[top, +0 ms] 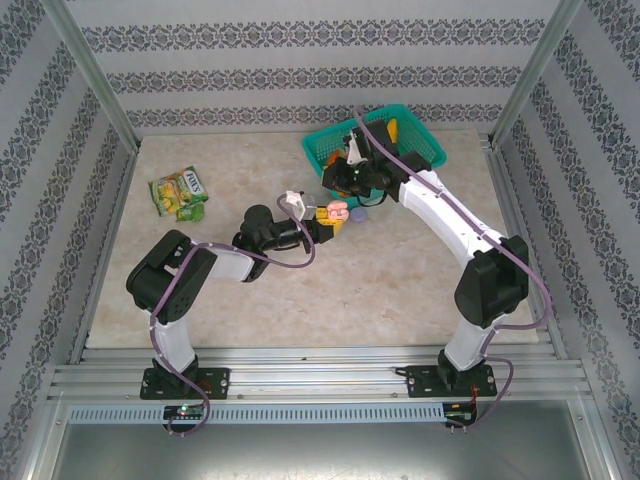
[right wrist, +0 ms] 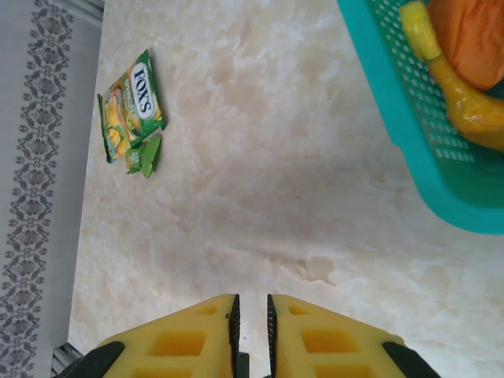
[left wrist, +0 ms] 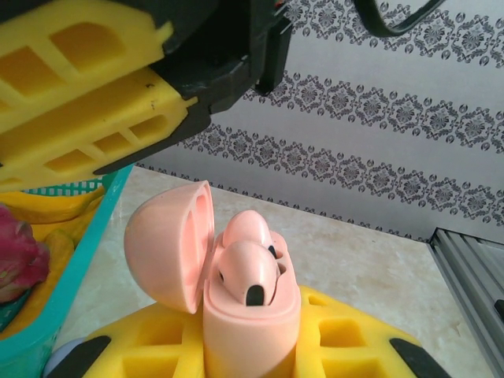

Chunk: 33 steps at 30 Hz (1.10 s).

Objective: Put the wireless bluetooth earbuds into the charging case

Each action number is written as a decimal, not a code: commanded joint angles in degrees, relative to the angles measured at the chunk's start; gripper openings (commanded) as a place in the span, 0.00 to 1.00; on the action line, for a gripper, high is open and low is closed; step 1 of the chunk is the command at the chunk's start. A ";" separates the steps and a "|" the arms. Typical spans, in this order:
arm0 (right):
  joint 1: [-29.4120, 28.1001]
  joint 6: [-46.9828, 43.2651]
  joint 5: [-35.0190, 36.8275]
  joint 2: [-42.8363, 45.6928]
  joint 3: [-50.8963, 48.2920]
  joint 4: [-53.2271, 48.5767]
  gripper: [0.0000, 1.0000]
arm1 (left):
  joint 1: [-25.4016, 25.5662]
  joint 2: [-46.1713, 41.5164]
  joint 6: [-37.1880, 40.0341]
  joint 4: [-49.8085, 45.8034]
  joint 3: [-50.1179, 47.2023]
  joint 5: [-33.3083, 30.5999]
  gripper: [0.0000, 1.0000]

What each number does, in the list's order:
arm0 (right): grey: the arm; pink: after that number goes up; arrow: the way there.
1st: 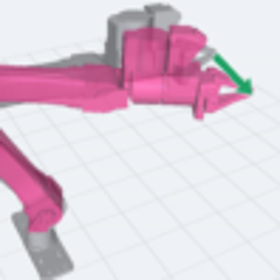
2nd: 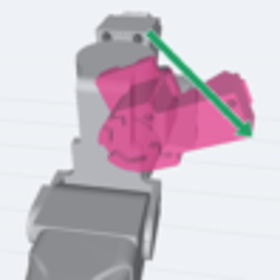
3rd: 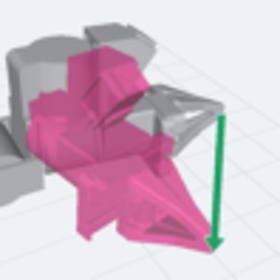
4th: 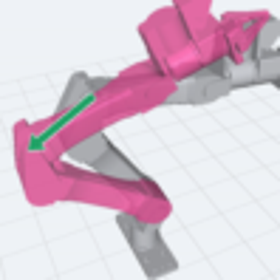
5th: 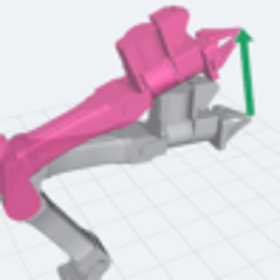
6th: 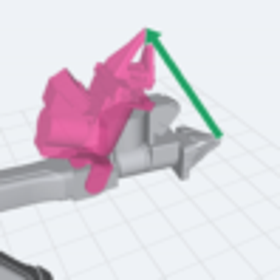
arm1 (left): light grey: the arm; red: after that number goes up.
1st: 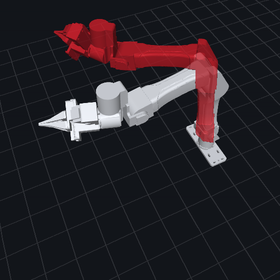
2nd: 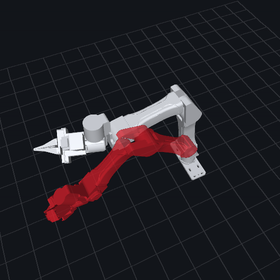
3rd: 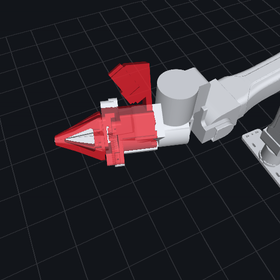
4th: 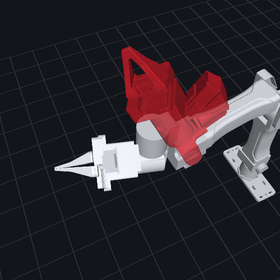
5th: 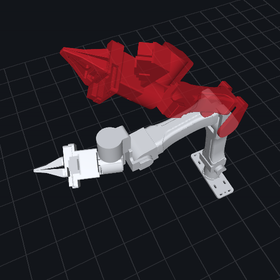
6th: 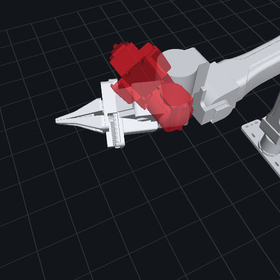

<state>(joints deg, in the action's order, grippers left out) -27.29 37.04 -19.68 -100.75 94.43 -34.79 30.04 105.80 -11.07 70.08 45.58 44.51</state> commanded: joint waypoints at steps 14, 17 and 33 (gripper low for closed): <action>-3.30 2.13 0.22 13.86 -12.96 2.24 0.20 | -1.11 0.44 0.04 -0.48 0.55 -3.87 0.00; -2.64 3.22 1.70 16.23 -14.28 2.65 0.22 | -1.12 0.70 -0.57 -0.56 0.52 -3.95 0.00; 3.98 7.26 11.99 25.61 -33.39 8.21 0.31 | -1.65 4.88 -27.10 -51.97 13.15 -4.70 0.00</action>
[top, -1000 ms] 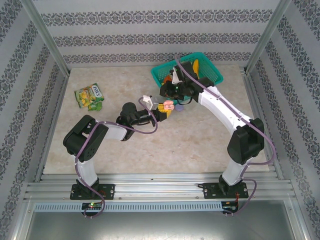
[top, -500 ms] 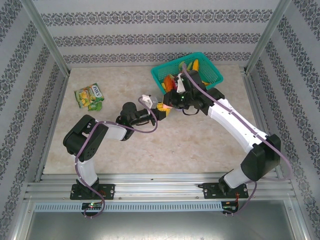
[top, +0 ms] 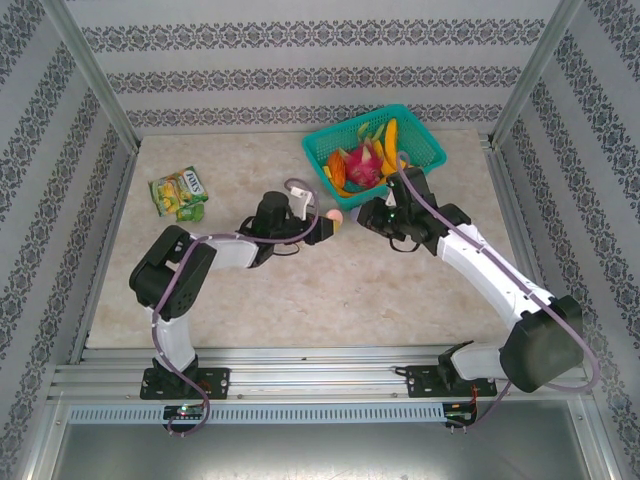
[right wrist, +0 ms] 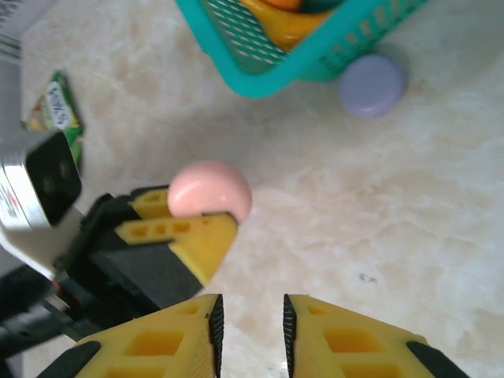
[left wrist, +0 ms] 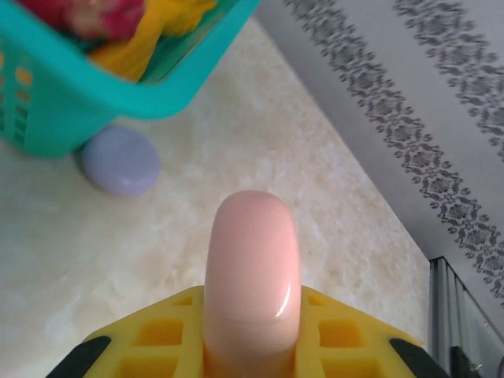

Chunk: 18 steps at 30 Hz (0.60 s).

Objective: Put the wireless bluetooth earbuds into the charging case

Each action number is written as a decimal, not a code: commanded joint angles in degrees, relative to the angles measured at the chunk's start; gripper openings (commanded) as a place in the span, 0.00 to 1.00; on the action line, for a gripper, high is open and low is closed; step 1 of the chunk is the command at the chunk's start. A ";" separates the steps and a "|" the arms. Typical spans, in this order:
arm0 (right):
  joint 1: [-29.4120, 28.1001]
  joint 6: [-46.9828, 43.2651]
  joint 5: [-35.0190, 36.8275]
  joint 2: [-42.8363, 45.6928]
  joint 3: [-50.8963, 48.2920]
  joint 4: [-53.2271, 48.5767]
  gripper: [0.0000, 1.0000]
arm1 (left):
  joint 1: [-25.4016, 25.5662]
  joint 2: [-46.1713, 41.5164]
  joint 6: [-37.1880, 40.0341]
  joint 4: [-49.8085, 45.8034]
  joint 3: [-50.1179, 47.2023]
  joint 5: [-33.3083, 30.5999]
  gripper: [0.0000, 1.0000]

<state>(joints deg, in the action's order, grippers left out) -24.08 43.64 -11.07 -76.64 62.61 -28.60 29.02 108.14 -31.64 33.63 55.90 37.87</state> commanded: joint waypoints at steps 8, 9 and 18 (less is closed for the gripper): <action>2.16 0.54 4.67 3.24 -3.99 1.97 0.36 | -1.30 7.02 -13.07 -21.22 4.95 1.15 0.05; 2.37 0.57 4.74 3.57 -4.23 1.97 0.37 | -1.57 7.40 -13.48 -22.10 5.29 0.94 0.07; 5.54 -0.28 4.11 6.97 -5.21 0.93 0.62 | -3.83 5.11 -10.75 -30.80 6.35 -1.90 0.90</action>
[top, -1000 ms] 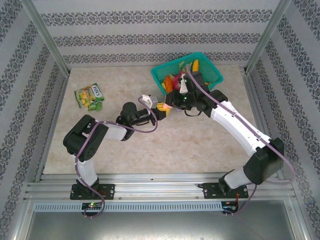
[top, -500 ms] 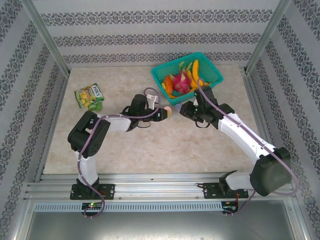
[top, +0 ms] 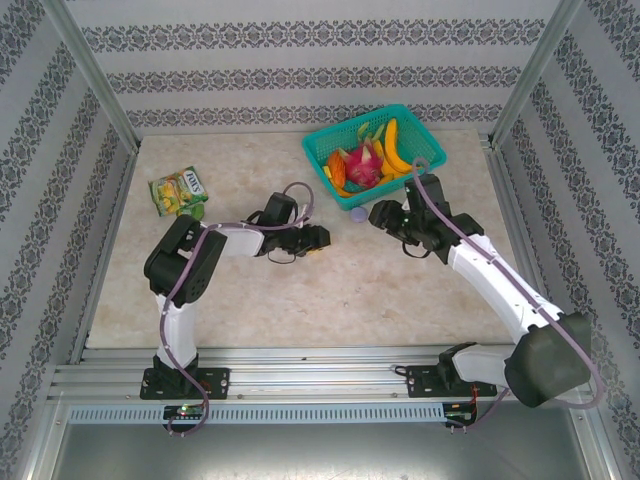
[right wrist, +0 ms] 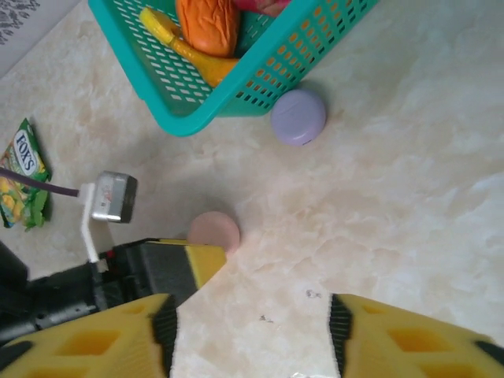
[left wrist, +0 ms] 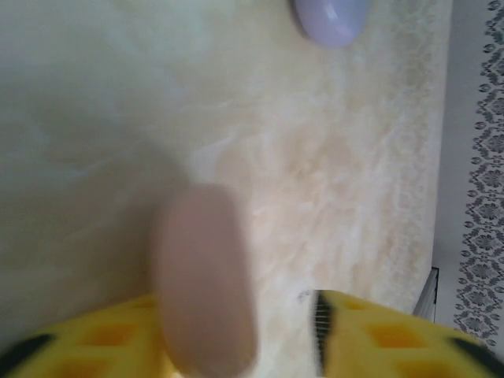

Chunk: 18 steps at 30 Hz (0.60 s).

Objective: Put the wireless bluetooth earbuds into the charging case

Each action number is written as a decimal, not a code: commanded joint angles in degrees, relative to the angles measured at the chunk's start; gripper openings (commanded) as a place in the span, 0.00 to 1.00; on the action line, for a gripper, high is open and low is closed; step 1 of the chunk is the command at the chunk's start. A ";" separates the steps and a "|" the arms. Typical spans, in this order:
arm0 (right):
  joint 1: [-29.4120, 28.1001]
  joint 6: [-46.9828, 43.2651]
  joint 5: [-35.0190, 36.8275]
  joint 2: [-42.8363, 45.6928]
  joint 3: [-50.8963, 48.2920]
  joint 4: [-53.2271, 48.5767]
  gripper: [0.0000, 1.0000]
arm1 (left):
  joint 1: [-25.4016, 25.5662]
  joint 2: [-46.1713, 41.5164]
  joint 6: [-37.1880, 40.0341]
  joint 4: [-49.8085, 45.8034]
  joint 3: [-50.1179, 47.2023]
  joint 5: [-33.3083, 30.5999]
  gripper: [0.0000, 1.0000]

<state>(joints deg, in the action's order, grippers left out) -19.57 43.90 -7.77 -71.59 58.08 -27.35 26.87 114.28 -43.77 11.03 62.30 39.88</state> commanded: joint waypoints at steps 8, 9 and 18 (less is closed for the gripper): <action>7.50 -2.35 1.88 7.24 -1.75 -2.17 0.98 | -7.52 -13.71 9.40 -22.47 -0.04 -10.00 1.00; 8.32 -2.94 2.43 7.53 -1.75 -2.43 0.98 | -8.38 -15.91 10.57 -24.28 -0.06 -11.66 1.00; 9.27 -18.69 30.55 10.50 -14.62 16.02 0.98 | -12.02 -43.01 38.03 -9.56 -16.99 -45.35 1.00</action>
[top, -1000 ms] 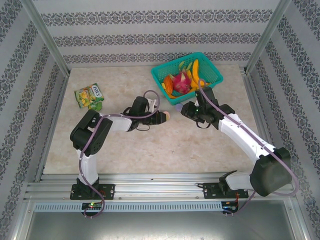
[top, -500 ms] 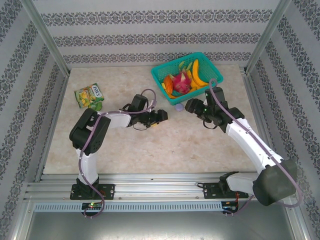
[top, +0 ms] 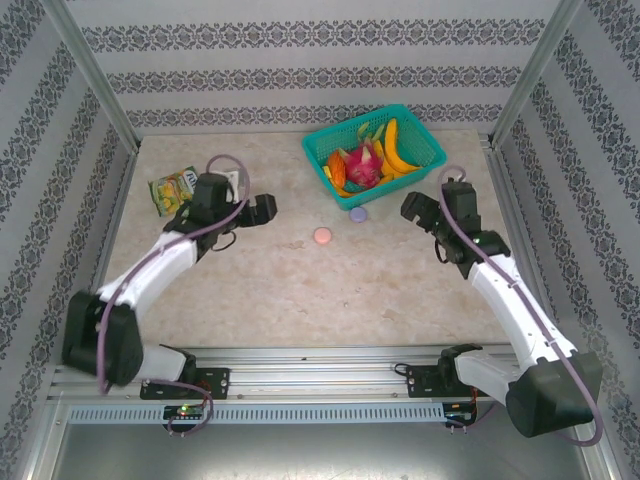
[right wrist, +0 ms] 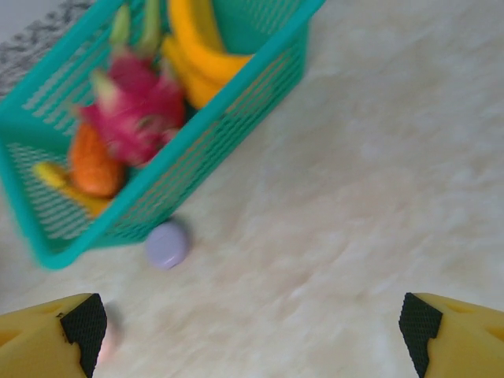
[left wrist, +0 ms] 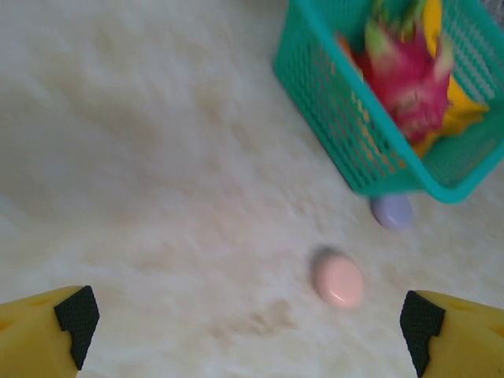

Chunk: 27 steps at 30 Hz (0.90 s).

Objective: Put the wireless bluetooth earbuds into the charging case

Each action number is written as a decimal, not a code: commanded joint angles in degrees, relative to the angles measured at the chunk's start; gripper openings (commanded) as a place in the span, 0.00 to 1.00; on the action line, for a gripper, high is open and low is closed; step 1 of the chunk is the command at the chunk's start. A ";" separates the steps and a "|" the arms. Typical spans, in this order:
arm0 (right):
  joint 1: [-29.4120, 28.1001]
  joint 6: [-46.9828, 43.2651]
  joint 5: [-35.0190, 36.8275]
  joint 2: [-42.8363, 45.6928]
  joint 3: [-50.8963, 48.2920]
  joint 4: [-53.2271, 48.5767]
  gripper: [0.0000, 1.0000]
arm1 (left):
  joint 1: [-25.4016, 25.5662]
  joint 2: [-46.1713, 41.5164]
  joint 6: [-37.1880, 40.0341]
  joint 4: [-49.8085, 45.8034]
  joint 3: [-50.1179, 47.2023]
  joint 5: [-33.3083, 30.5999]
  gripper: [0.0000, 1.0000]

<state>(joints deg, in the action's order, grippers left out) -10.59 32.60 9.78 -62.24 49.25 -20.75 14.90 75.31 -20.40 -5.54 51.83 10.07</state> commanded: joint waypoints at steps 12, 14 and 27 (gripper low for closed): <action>1.19 -26.08 20.32 -10.51 -24.62 48.03 0.98 | -5.65 0.82 26.04 45.72 -29.53 -24.15 1.00; 1.15 -29.48 18.26 -12.16 -25.66 53.88 0.98 | -6.65 4.85 25.47 52.51 -31.58 -22.22 1.00; 7.97 -29.73 1.23 -24.34 -28.42 74.57 0.98 | -16.30 14.37 20.04 52.70 -27.88 -4.96 1.00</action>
<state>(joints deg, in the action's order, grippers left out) -2.90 2.20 13.78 -88.01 19.64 50.26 -0.51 89.43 1.23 45.93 22.70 1.17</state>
